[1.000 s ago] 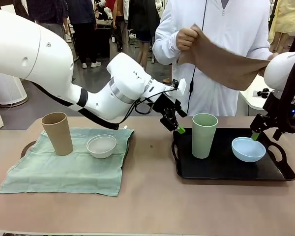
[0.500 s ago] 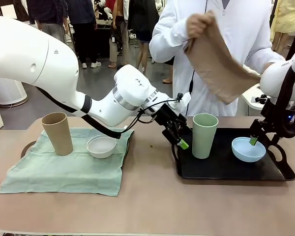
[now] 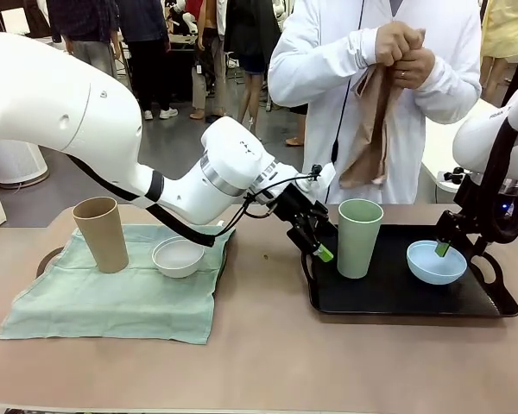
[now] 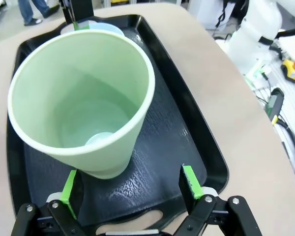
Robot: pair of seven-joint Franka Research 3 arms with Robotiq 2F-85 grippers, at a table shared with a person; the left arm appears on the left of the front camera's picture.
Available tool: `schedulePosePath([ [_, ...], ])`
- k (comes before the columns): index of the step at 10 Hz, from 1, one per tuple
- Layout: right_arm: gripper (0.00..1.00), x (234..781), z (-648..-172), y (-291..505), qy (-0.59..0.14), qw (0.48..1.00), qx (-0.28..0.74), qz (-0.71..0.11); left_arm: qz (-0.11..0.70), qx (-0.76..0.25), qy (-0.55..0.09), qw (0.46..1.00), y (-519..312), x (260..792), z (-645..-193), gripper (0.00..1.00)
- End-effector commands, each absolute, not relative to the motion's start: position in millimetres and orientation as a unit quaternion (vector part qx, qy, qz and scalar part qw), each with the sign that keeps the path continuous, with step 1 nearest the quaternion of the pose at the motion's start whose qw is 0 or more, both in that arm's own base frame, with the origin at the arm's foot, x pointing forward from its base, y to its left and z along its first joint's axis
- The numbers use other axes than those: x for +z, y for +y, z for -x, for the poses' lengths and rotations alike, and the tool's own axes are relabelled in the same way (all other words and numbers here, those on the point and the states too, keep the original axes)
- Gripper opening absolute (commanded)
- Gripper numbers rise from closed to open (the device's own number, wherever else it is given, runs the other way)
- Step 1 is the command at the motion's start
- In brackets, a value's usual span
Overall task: Set up a tray with a mat and arrange the tableware.
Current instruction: Pick up the Picnic Bowl and Reusable plastic cup from the Handle tray in front of the human's position and hold them in the air.
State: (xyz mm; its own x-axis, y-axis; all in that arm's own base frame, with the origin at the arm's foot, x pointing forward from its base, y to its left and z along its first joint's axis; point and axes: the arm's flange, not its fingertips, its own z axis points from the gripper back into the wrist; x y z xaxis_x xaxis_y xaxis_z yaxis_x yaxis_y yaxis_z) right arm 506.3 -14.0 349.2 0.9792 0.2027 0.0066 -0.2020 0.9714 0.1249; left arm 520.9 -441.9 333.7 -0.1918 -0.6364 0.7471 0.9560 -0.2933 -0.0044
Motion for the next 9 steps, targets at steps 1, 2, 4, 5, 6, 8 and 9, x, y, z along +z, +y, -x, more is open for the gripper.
schedulePosePath([
  [1, 1.00, 346, -507, -16, -0.001, 0.993, 0.107, -0.057, 0.354, -0.715, -0.262, 0.544, -455, 331, -528, 1.00],
  [2, 1.00, 345, -506, -16, -0.002, 0.993, 0.108, -0.055, 0.356, -0.709, -0.272, 0.545, -462, 328, -530, 1.00],
  [4, 1.00, 343, -506, -15, -0.003, 0.992, 0.112, -0.054, 0.374, -0.705, -0.272, 0.538, -473, 321, -531, 1.00],
  [5, 1.00, 342, -505, -15, -0.002, 0.992, 0.113, -0.054, 0.368, -0.705, -0.272, 0.541, -476, 318, -531, 1.00],
  [6, 1.00, 341, -505, -14, -0.001, 0.992, 0.113, -0.053, 0.367, -0.705, -0.276, 0.541, -479, 316, -533, 1.00],
  [8, 1.00, 337, -505, -13, -0.001, 0.992, 0.116, -0.056, 0.371, -0.707, -0.287, 0.529, -488, 310, -535, 1.00],
  [9, 1.00, 335, -505, -11, -0.001, 0.991, 0.120, -0.057, 0.374, -0.704, -0.301, 0.524, -490, 308, -537, 1.00],
])
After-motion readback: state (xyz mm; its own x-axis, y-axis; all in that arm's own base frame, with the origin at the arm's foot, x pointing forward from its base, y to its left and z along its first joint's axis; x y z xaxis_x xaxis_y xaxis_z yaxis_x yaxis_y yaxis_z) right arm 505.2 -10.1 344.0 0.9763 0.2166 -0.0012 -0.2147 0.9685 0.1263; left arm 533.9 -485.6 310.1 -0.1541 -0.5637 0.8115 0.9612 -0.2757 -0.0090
